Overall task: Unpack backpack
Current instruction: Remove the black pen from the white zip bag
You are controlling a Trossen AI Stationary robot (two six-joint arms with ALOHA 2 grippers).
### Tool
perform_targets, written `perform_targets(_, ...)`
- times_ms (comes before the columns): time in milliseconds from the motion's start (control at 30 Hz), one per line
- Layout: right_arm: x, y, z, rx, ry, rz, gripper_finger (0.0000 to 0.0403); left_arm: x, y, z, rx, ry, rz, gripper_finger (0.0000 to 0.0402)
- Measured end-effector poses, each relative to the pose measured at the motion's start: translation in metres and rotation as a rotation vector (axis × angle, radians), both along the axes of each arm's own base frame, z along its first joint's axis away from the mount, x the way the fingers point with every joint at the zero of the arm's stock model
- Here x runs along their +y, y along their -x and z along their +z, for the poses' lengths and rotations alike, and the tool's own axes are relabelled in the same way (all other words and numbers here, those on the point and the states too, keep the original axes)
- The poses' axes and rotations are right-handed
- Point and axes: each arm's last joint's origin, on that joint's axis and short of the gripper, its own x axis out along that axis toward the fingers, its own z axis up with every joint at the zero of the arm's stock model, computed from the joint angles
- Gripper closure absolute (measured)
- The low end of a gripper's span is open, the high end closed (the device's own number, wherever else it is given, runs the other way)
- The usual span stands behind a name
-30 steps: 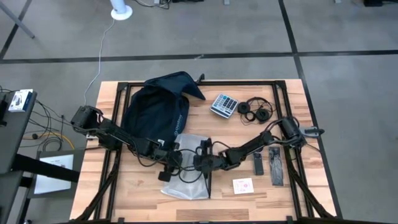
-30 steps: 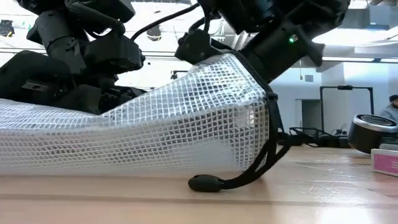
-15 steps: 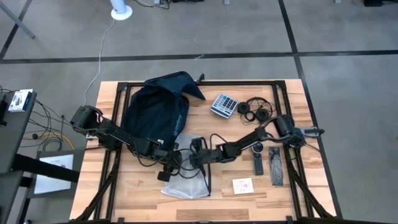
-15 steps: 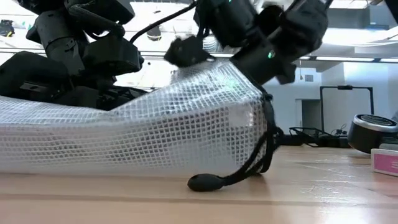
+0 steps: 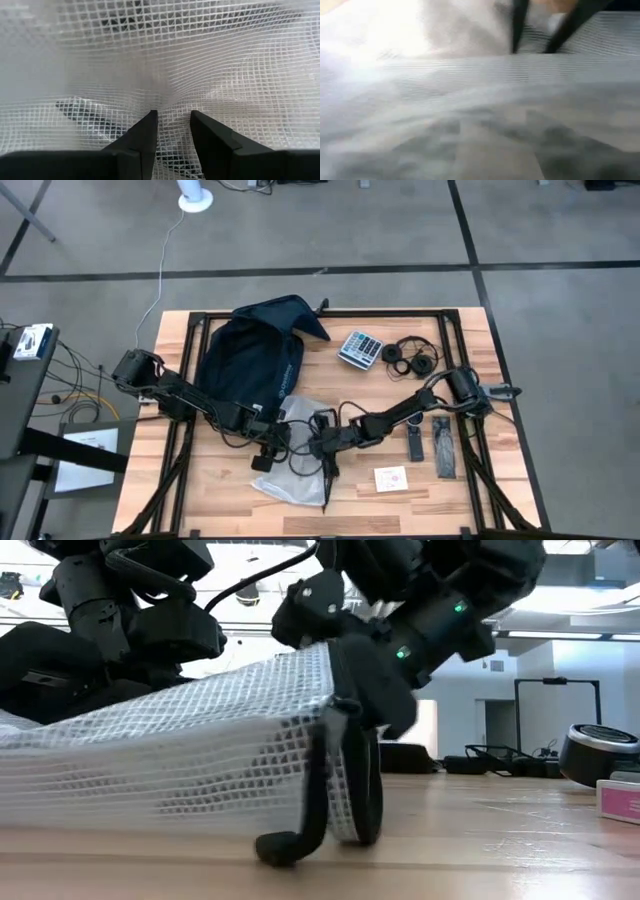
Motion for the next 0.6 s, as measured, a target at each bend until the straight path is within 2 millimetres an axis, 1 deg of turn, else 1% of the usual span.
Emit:
perform_targets(67, 0.008, 0.006, 0.008, 0.013, 0.001, 0.021, 0.0187, 0.000, 0.000, 0.000, 0.001, -0.005, -0.007, 0.0295)
perform_targets(200, 0.018, 0.021, 0.031, 0.063, 0.009, 0.062, 0.0187, 0.000, 0.001, -0.001, 0.008, -0.010, -0.012, 0.0295)
perform_targets(267, 0.019, 0.025, 0.042, 0.059, 0.021, 0.073, 0.0187, 0.000, 0.001, -0.001, 0.006, -0.010, -0.011, 0.0295)
perform_targets(300, 0.019, 0.025, 0.045, 0.051, 0.030, 0.079, 0.0187, 0.000, 0.001, -0.001, 0.005, -0.010, -0.012, 0.0295)
perform_targets(500, 0.008, 0.019, 0.044, 0.005, 0.121, 0.136, 0.0187, -0.001, -0.002, 0.000, -0.029, 0.001, -0.011, 0.0295)
perform_targets(600, -0.002, 0.015, 0.044, 0.006, 0.128, 0.118, 0.0187, -0.001, -0.002, 0.000, -0.031, 0.000, -0.010, 0.0295)
